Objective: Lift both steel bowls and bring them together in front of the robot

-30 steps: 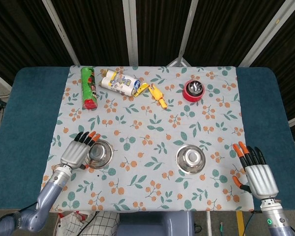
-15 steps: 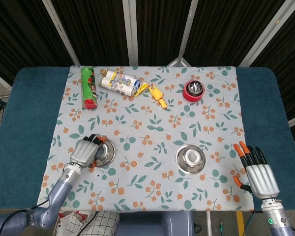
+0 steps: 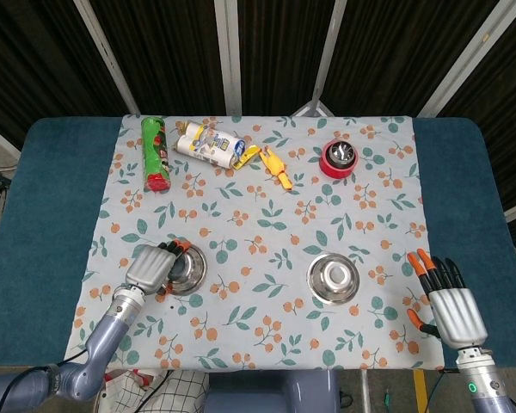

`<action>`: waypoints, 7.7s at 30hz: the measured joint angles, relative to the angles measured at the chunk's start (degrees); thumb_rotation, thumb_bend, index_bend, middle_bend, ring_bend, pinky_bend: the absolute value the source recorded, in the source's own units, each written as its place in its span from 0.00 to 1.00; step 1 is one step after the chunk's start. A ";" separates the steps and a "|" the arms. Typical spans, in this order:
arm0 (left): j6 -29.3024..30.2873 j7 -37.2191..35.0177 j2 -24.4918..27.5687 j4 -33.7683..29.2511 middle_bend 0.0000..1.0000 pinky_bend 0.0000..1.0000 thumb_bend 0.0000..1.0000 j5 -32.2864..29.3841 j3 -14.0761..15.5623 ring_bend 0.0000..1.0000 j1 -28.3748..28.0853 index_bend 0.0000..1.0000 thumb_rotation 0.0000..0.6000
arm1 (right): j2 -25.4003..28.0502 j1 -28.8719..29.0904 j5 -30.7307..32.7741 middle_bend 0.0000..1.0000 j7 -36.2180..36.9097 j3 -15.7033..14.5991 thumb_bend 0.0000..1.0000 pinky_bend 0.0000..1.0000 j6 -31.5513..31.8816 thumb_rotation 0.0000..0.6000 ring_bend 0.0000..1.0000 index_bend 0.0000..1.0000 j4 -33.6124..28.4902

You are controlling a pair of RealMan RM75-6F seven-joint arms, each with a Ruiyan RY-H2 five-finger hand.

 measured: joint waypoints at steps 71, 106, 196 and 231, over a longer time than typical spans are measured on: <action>17.14 -37.69 12.30 6.04 0.71 0.69 0.34 24.01 0.93 0.54 7.04 0.55 1.00 | -14.99 20.35 19.47 0.90 -11.44 4.84 0.35 1.00 -25.55 1.00 0.94 0.98 2.74; 24.48 -38.10 5.27 7.26 0.71 0.69 0.35 36.05 1.99 0.54 4.95 0.54 1.00 | 0.95 18.55 28.20 0.92 75.30 24.52 0.36 1.00 -44.65 1.00 0.95 1.00 -14.75; 21.12 -24.91 -2.20 4.85 0.71 0.69 0.36 38.11 1.30 0.54 0.35 0.55 1.00 | -13.30 27.64 54.79 0.92 43.05 24.04 0.39 1.00 -27.12 1.00 0.95 1.00 -40.02; 20.55 -17.51 8.01 -5.94 0.71 0.69 0.38 36.31 2.25 0.54 2.92 0.55 1.00 | -3.28 23.76 47.25 0.92 37.46 24.22 0.39 1.00 -30.13 1.00 0.95 1.00 -22.30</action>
